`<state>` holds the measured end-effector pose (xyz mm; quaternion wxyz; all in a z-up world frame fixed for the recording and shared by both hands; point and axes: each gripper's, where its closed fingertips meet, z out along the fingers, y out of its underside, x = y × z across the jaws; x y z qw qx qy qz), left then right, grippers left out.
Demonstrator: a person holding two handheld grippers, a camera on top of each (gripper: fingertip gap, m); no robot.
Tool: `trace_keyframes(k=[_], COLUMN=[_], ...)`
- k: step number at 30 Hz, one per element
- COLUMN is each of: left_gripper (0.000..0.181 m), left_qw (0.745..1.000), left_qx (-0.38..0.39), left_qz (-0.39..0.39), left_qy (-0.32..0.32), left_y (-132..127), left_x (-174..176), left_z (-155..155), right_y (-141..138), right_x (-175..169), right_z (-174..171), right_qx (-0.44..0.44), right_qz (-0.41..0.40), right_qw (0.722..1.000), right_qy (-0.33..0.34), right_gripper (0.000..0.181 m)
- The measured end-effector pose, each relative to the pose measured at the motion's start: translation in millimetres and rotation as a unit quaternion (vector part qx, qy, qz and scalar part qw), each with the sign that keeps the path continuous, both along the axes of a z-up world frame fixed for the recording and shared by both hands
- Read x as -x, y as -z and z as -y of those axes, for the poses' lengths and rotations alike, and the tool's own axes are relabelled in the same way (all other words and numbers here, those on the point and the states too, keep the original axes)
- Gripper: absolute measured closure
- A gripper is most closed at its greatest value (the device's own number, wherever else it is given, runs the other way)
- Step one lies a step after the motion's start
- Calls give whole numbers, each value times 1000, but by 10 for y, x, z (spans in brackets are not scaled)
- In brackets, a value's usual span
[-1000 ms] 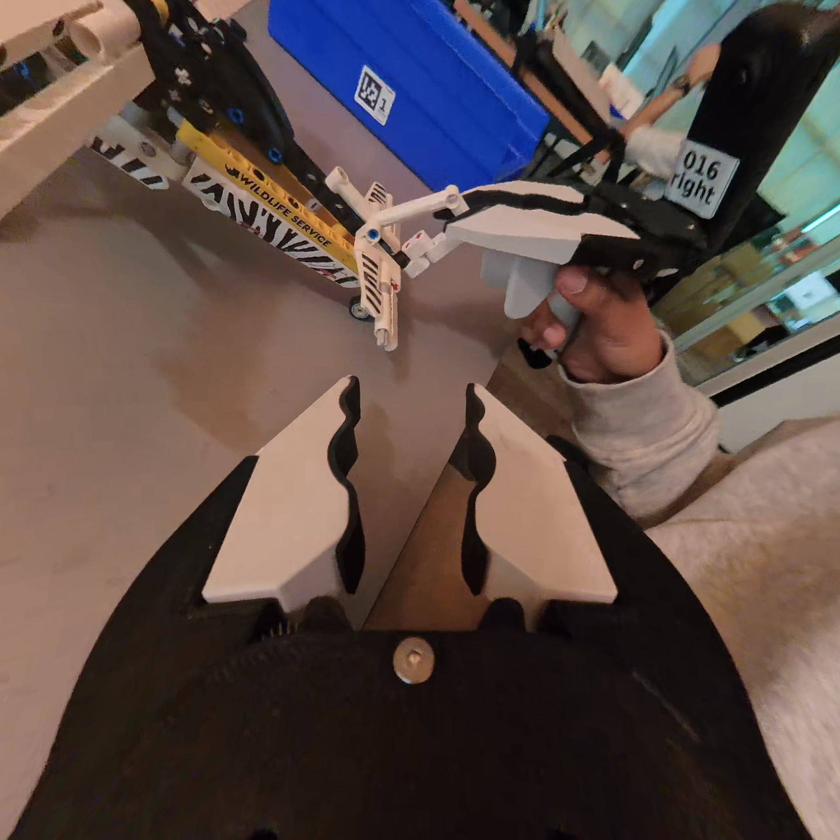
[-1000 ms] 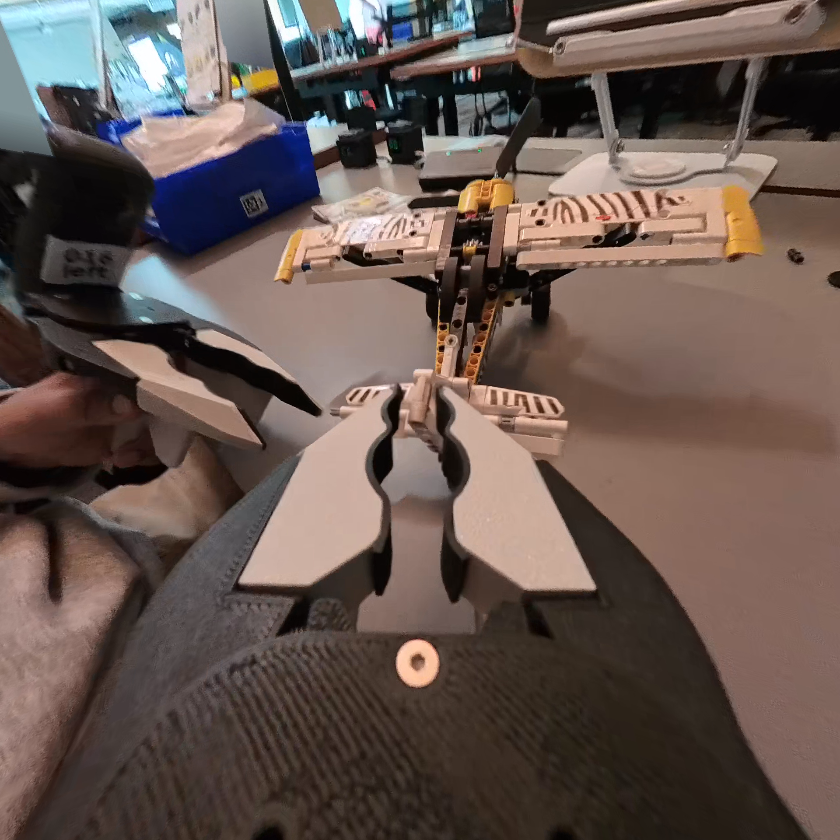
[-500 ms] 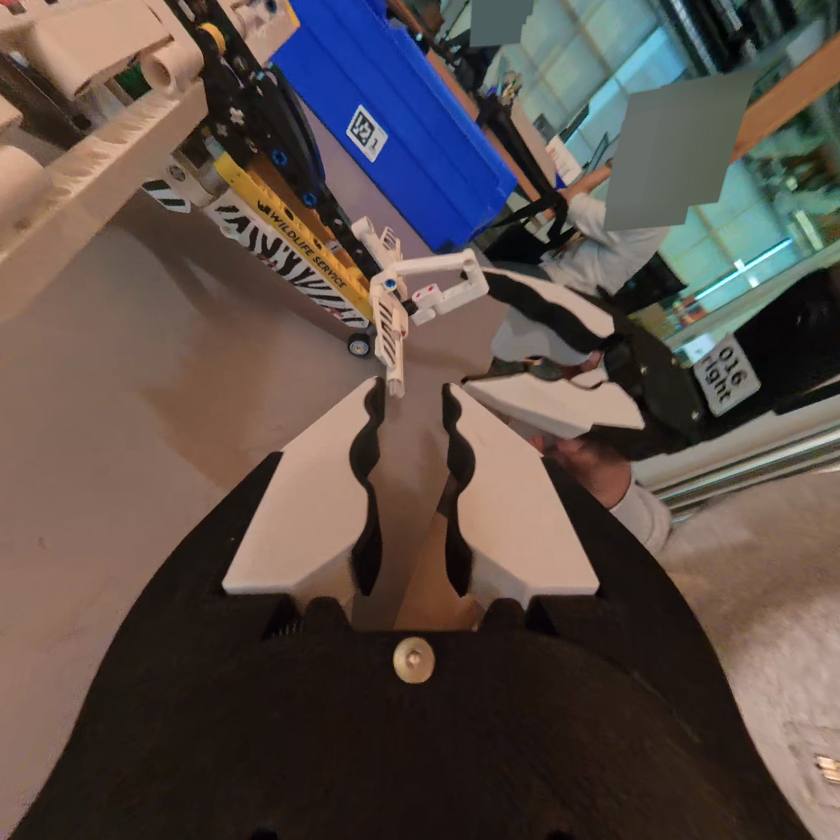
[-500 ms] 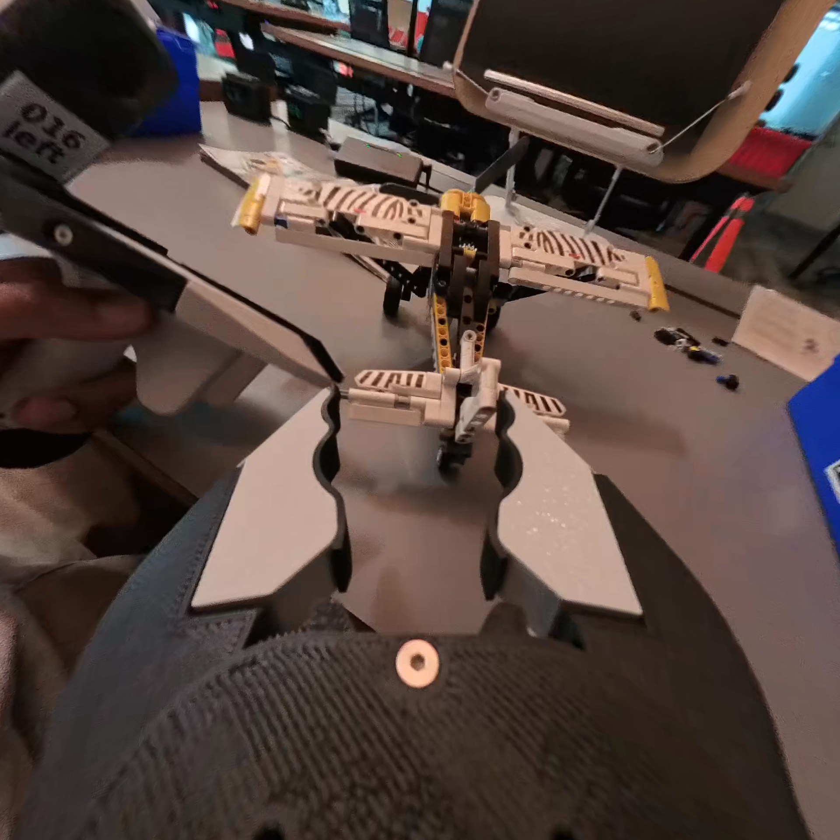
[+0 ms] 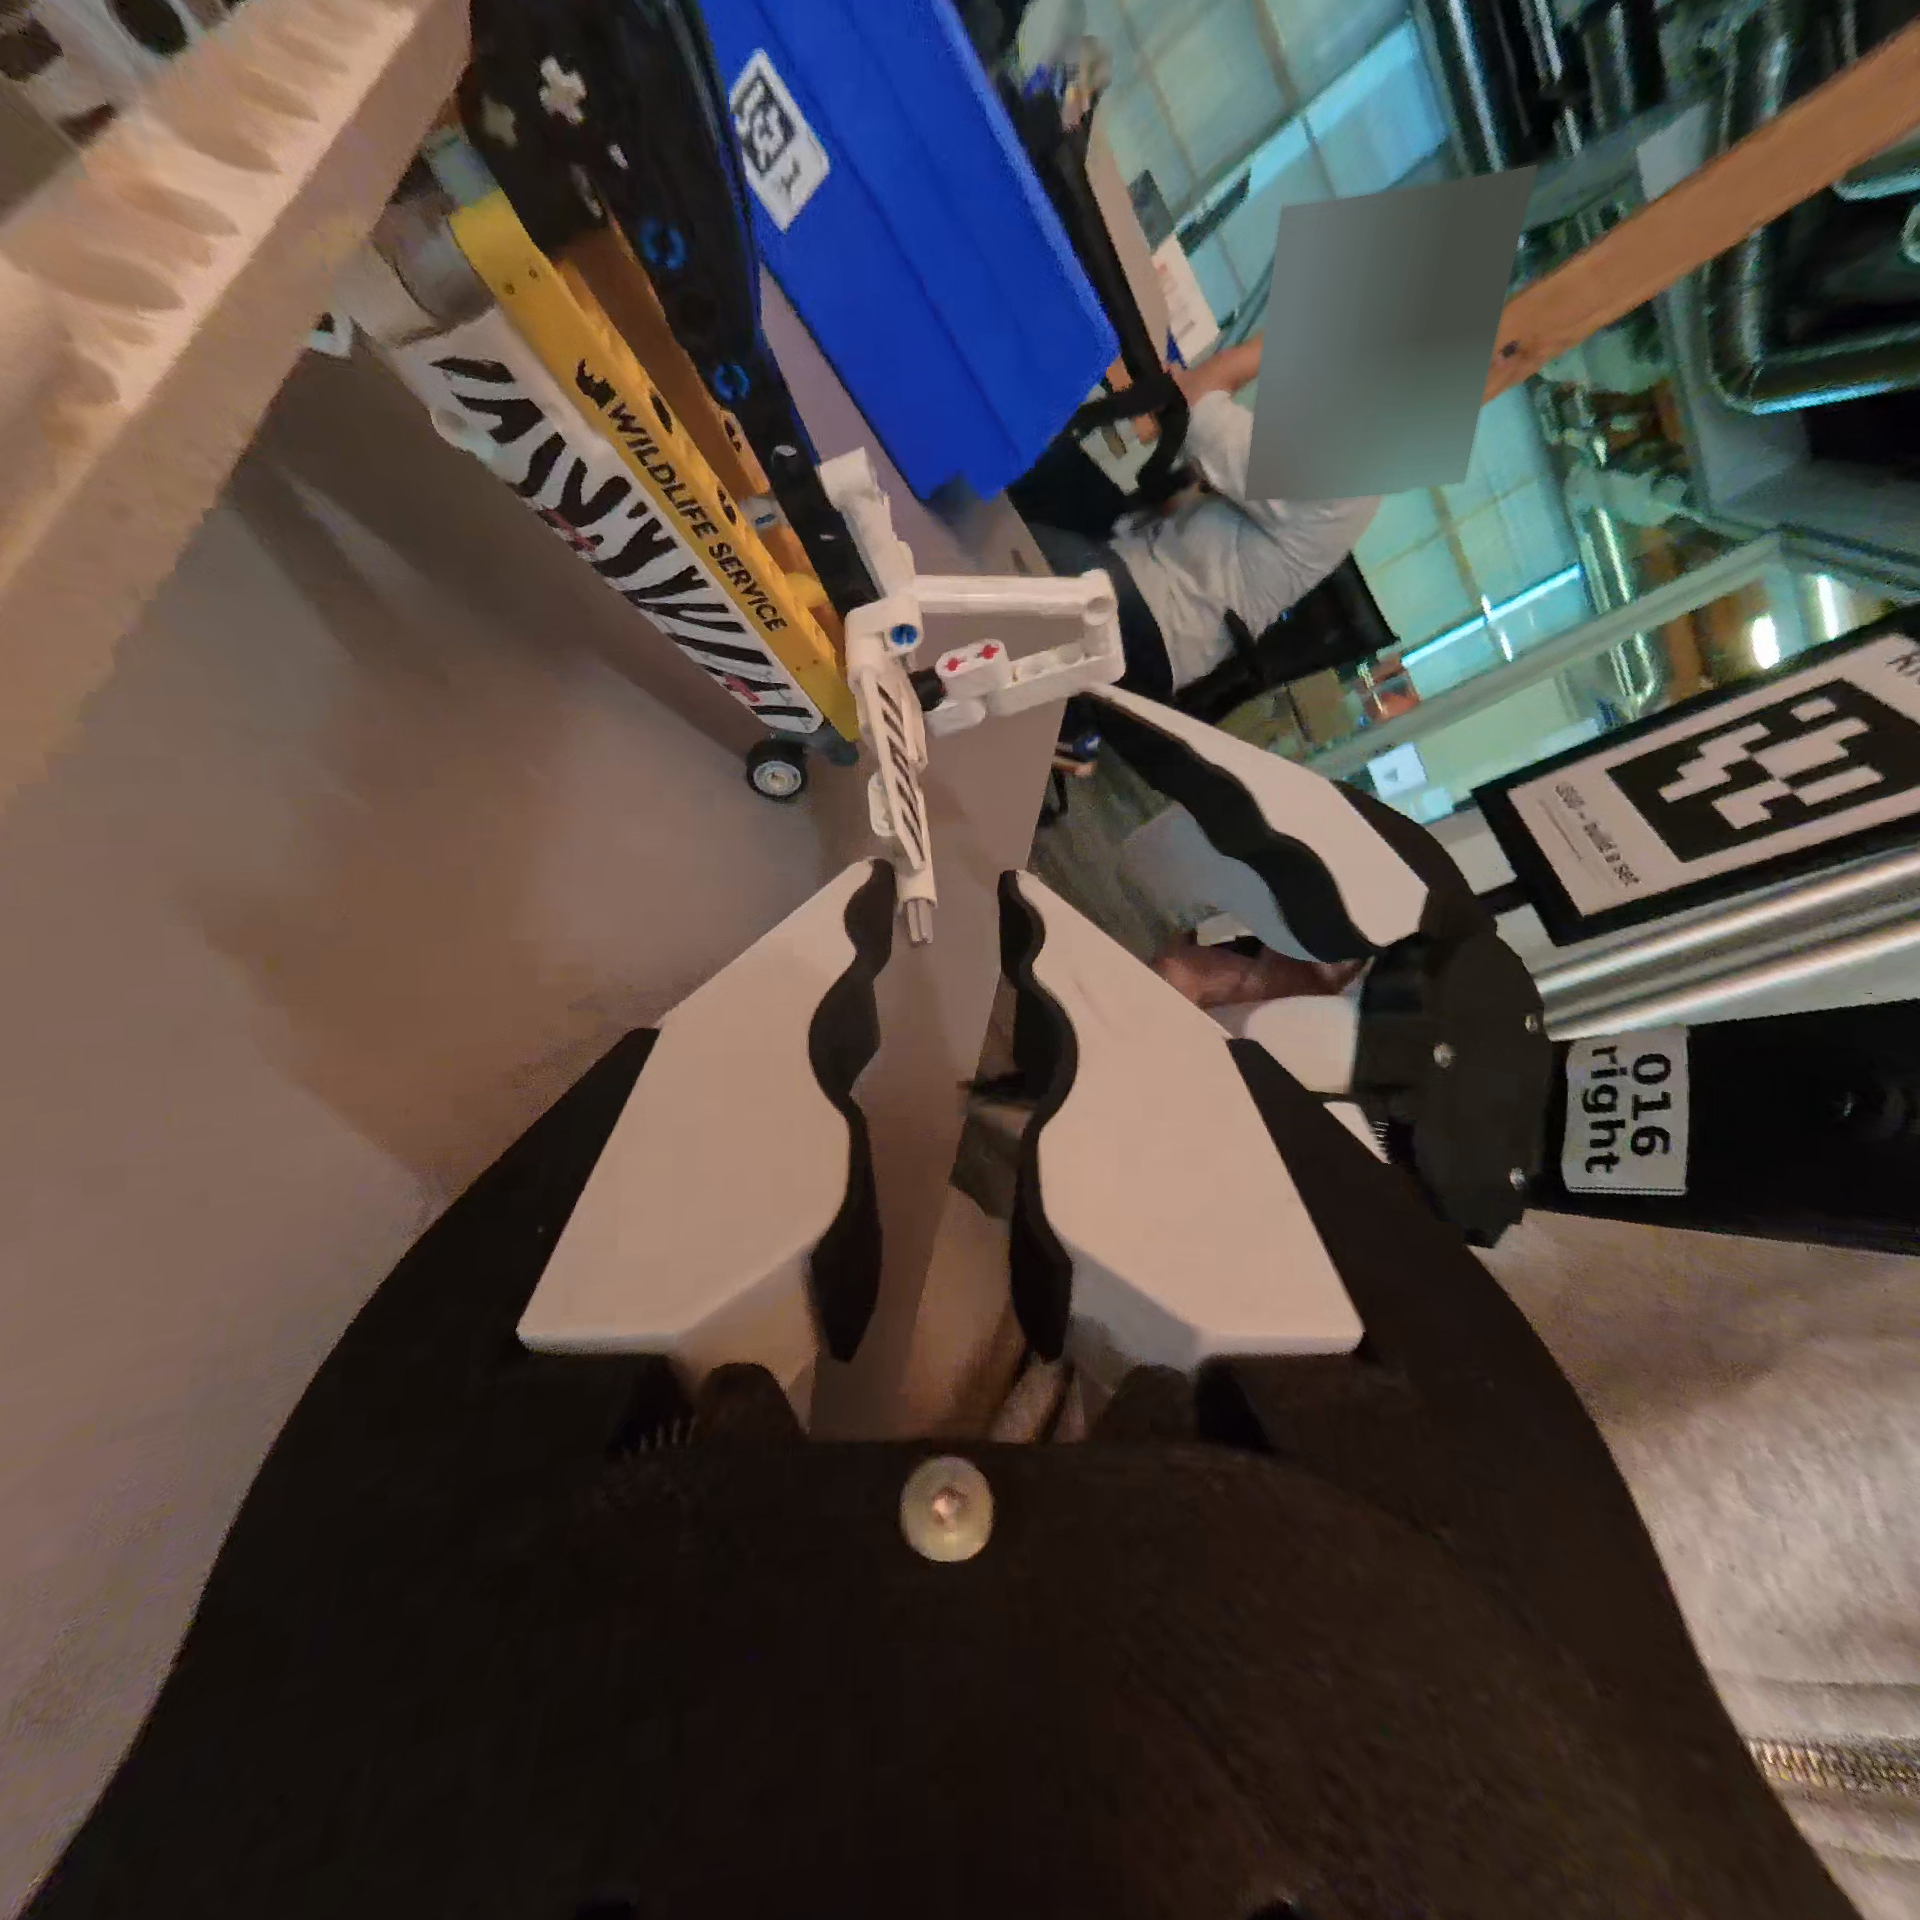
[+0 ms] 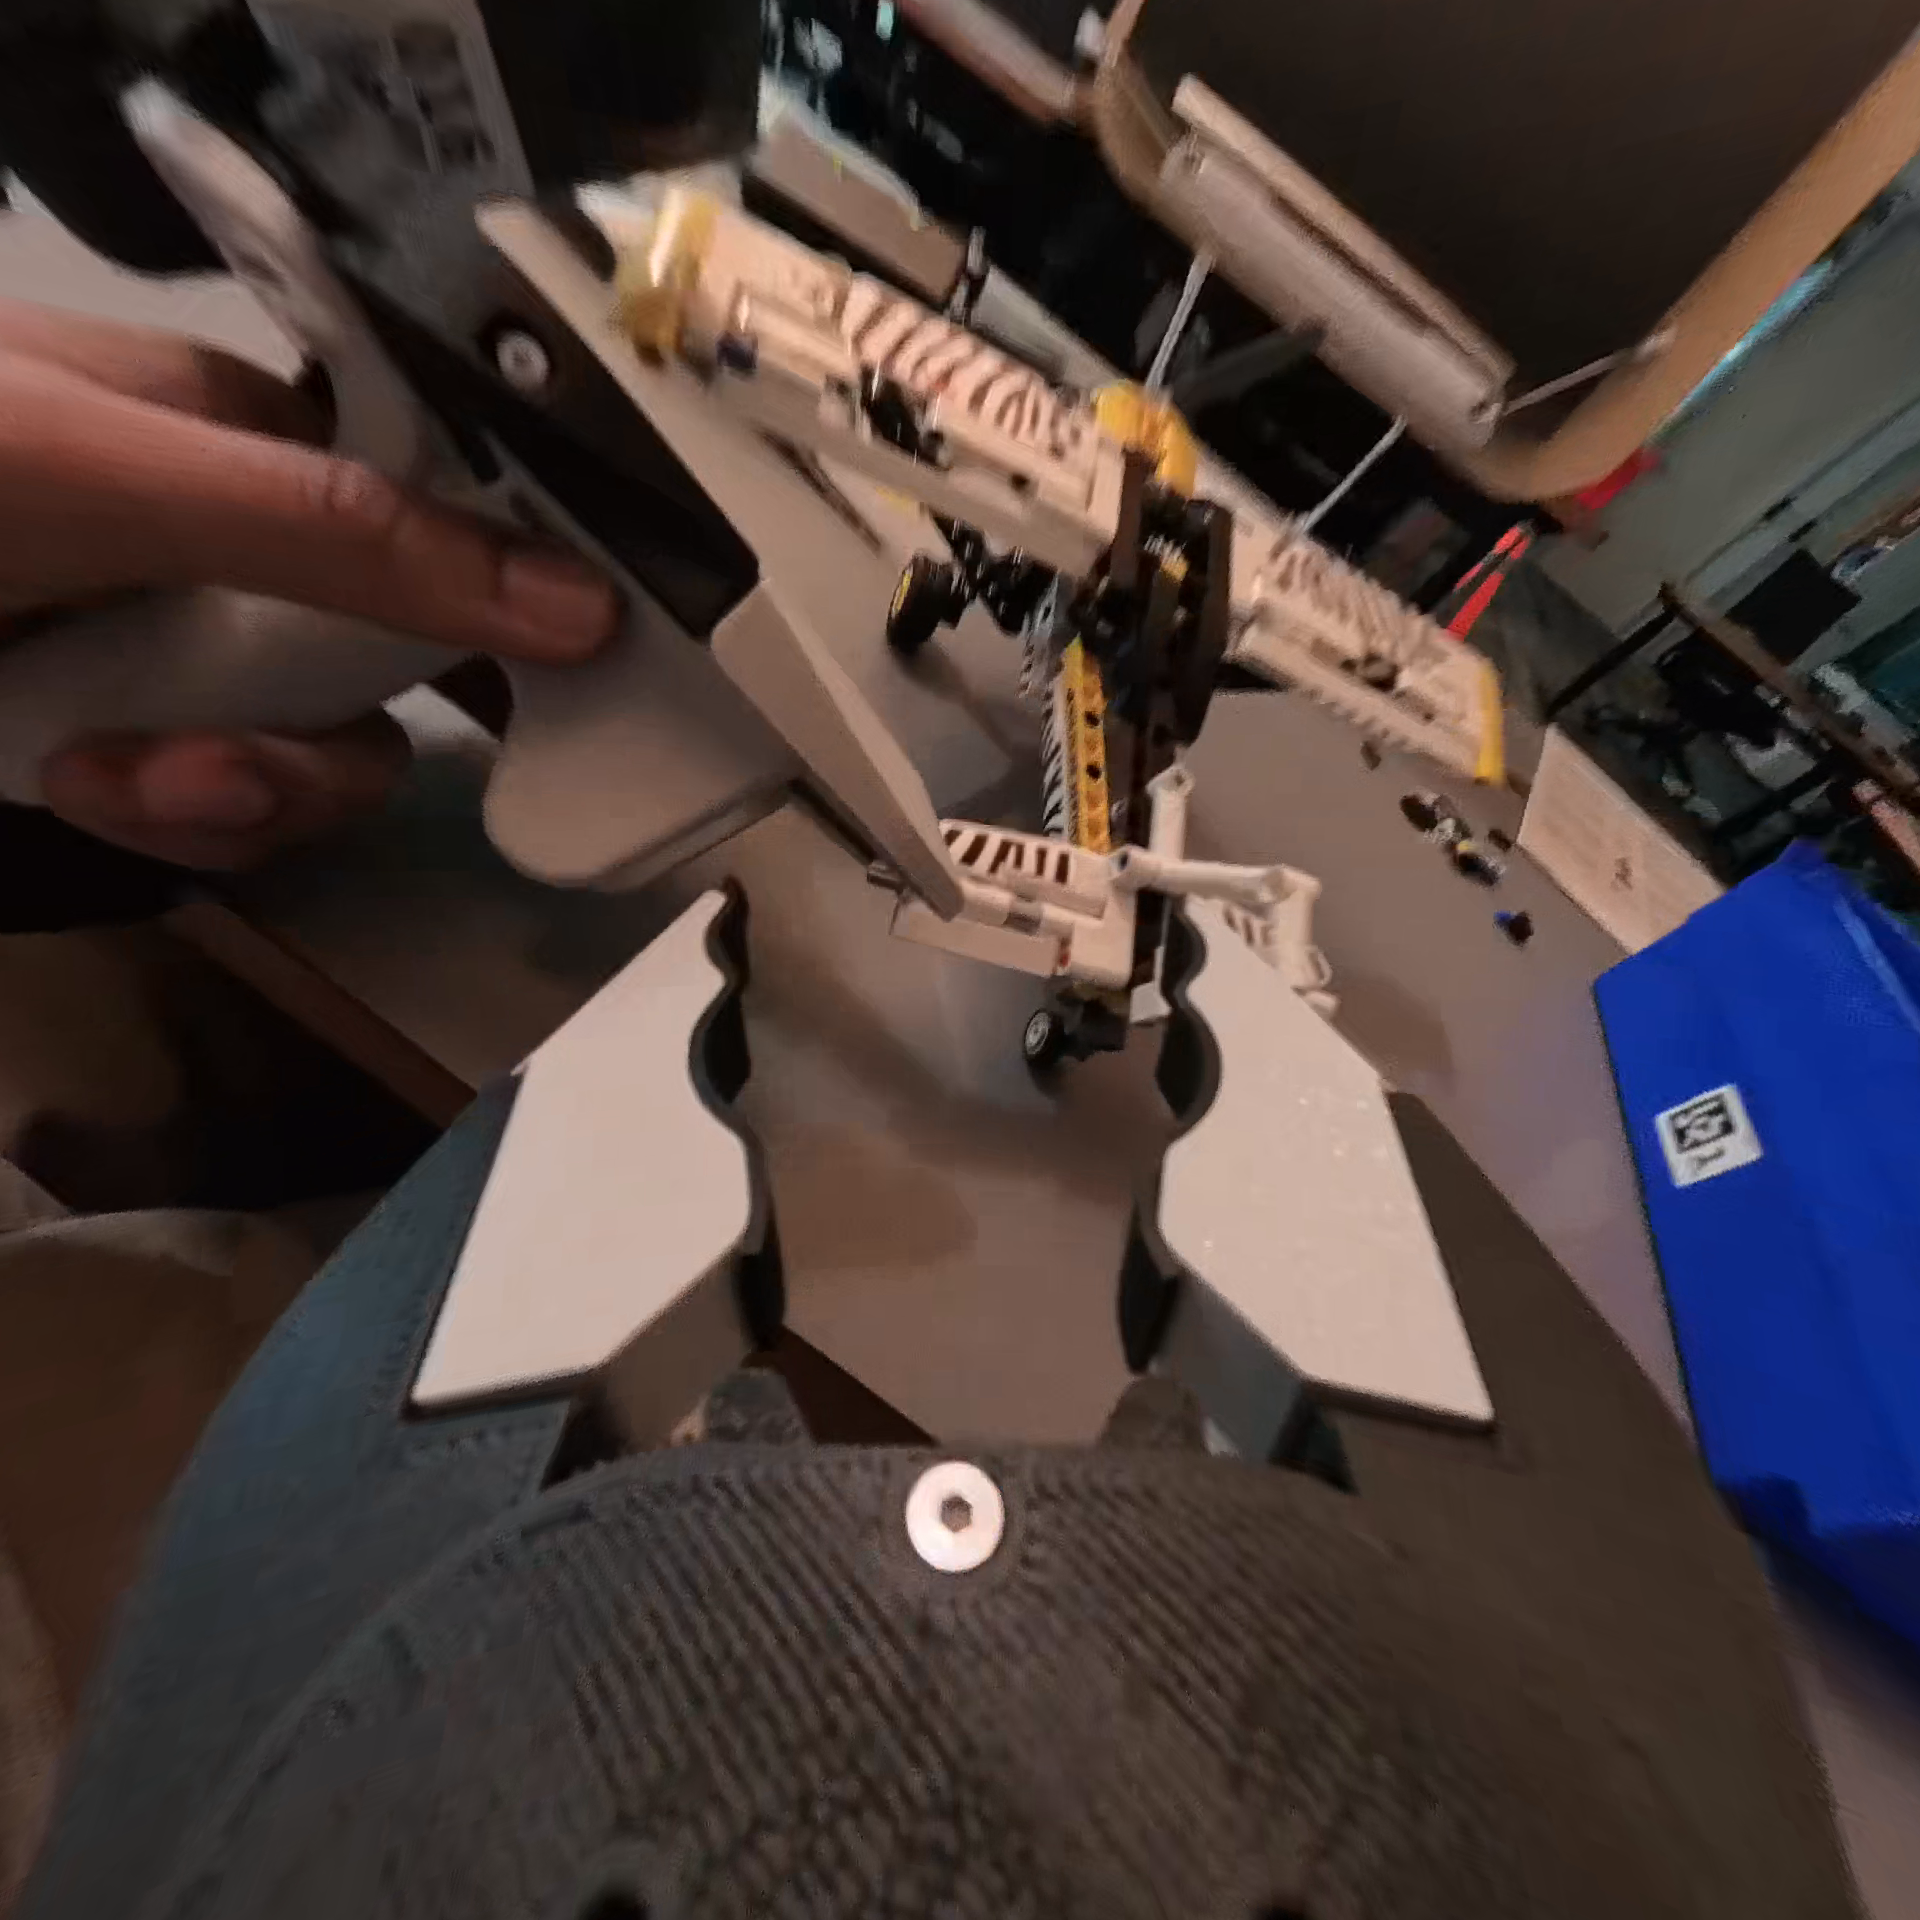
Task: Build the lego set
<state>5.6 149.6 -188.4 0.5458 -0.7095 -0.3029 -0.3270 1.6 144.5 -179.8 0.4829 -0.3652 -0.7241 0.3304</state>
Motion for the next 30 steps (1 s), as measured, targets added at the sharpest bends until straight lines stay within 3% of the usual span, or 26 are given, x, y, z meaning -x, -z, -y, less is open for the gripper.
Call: trace_keyframes(k=[4,15,19,22,25,30], left_gripper=[172,175,165,162,167,173], left_qw=[1000,999,999,999,999,999], left_qx=[15,2,-15,-25,-18,0], left_qz=[2,16,18,19,22,22], left_qy=[22,40,40,33,37,49], left_y=[40,25,-17,-38,-19,22], left_x=[-26,-60,-56,-36,-47,-79], left_z=[-30,-39,-23,-2,-11,-29], right_y=[226,136,-116,-189,148,133], right_x=[40,17,-127,-233,-117,43], right_z=[-55,-128,-202,-353,-431,-299], right_qx=[17,91,119,157,154,169], right_qz=[61,57,-29,-67,20,12], right_qw=[998,994,992,985,986,985], right_qy=[10,-6,-6,25,57,39], right_gripper=[98,120,127,113,75,76])
